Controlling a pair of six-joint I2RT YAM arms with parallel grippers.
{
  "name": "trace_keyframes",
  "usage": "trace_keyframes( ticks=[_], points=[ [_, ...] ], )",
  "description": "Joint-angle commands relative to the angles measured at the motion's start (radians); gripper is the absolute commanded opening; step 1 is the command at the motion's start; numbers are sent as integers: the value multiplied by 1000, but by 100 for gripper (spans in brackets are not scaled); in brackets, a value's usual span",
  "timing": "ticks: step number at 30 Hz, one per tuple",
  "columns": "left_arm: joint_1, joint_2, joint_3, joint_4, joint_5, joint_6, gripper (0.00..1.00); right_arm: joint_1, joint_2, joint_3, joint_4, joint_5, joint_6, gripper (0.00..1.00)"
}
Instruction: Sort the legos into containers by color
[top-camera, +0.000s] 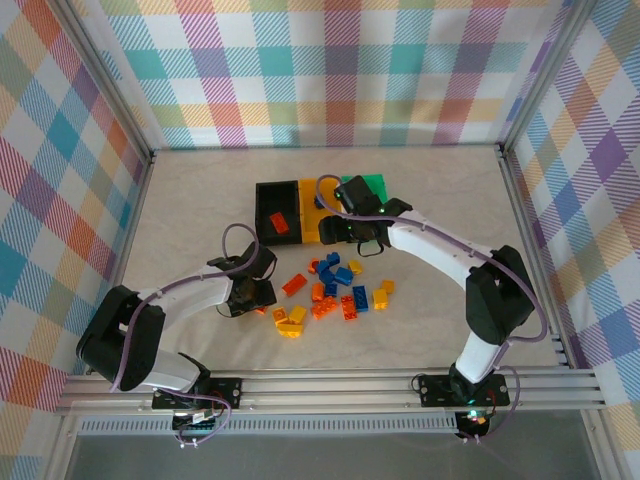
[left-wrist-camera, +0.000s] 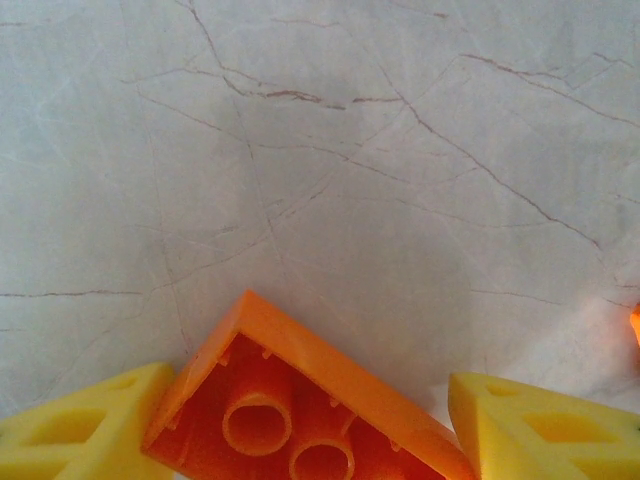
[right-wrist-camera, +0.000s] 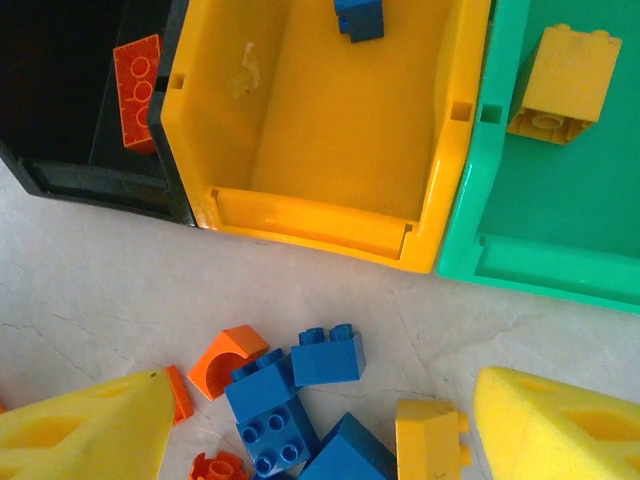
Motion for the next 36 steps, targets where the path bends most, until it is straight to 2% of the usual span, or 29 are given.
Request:
trace_keyframes(
  ticks=[1, 6, 10, 15, 21, 26, 28, 31, 36],
  points=[
    [-7, -34, 38, -6, 2, 20, 50, -7, -38, -11, 18, 3, 16, 79],
    [13, -96, 150, -87, -15, 54, 49, -11, -67, -32, 23, 1, 24, 79],
    [50, -81, 271, -100, -19, 83, 49, -13, -98, -64, 27, -1, 33, 79],
    [87, 103, 475, -71, -38, 129, 48, -18, -132, -107, 29, 3, 44, 79],
    [115, 349, 737, -93, -127, 193, 47, -28, -176, -145, 14, 8, 45, 79],
    [130, 485, 877, -136, -167, 218, 46, -31, -211, -164, -1, 11, 45, 80],
    [129, 500, 904, -151, -152, 212, 52, -33, -222, -170, -6, 12, 41, 80],
    [126, 442, 841, -97, -95, 188, 70, -51, -243, -192, -3, 3, 44, 81],
    [87, 315, 724, -40, -19, 175, 85, -70, -248, -207, -1, -24, 54, 81]
  ],
)
